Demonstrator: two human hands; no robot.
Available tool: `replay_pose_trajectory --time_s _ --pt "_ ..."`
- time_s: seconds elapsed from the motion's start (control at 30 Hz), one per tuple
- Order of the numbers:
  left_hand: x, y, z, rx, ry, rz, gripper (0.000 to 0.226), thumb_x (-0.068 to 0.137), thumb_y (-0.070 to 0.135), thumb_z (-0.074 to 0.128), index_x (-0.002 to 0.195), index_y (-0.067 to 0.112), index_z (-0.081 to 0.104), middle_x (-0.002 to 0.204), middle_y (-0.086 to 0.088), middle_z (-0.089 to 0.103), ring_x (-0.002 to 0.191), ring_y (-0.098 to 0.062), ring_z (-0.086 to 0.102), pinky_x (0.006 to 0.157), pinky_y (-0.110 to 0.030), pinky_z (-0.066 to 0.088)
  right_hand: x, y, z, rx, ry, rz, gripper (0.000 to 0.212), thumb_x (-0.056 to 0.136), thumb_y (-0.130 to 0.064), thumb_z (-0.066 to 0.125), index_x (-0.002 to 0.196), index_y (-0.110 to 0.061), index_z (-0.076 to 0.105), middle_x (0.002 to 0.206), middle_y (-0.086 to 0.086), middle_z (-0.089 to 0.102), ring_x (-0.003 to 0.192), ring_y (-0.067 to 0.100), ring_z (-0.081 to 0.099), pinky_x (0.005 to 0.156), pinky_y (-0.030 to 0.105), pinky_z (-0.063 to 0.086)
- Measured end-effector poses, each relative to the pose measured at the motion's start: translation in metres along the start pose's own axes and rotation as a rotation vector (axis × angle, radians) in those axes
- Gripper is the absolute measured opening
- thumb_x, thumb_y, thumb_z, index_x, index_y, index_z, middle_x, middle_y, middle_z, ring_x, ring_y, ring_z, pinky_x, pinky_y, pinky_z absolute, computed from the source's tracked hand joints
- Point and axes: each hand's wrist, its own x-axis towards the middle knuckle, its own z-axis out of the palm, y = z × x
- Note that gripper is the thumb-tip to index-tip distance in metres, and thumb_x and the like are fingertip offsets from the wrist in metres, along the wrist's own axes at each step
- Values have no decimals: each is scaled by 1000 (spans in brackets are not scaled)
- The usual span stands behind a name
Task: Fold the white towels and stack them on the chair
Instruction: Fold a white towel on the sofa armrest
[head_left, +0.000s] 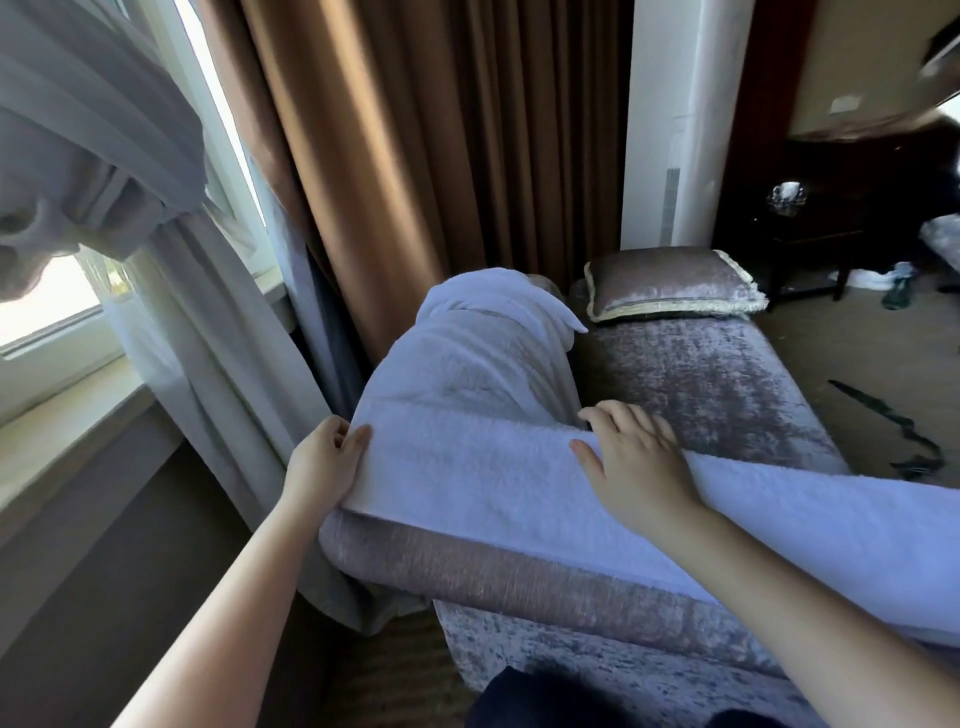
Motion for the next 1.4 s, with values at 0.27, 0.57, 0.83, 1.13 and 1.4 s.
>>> replay_pose_trajectory --time_s 0.27,0.57,0.83,1.13,1.4 --pt "-5 -4 0 117 41 76 28 100 34 47 82 12 45 81 -4 53 73 -22 48 57 -33 29 -5 -46 14 7 -139 -149 88 82 -63 -3 149 -19 34 154 1 34 142 20 28 118 42 14" --pt "-25 12 12 412 389 383 36 88 13 67 120 2 55 119 -20 56 104 -43 52 76 -52 45 -19 -41 15 36 -16 -180 56 92 -47 33 122 -11 64 126 6 63 116 23 60 100 39 48" --pt "-98 140 114 235 234 1007 20 89 21 48 97 13 64 106 -5 64 100 -26 56 84 -39 40 -58 78 -27 20 -22 -16 41 100 -33 35 122 -12 63 125 2 63 117 23 57 99 38 43" --pt "-163 258 225 128 114 1161 11 82 16 49 78 17 59 79 1 55 75 -22 54 71 -32 34 -133 244 -90 3 -211 388 42 106 -31 25 140 -21 48 143 -5 50 131 15 42 106 29 30" --pt "-180 277 260 116 23 1138 13 88 23 52 81 15 60 80 1 57 74 -21 50 65 -35 42 -162 313 -103 219 -281 544 41 105 -21 28 143 -22 42 143 -1 42 135 14 29 100 21 24"
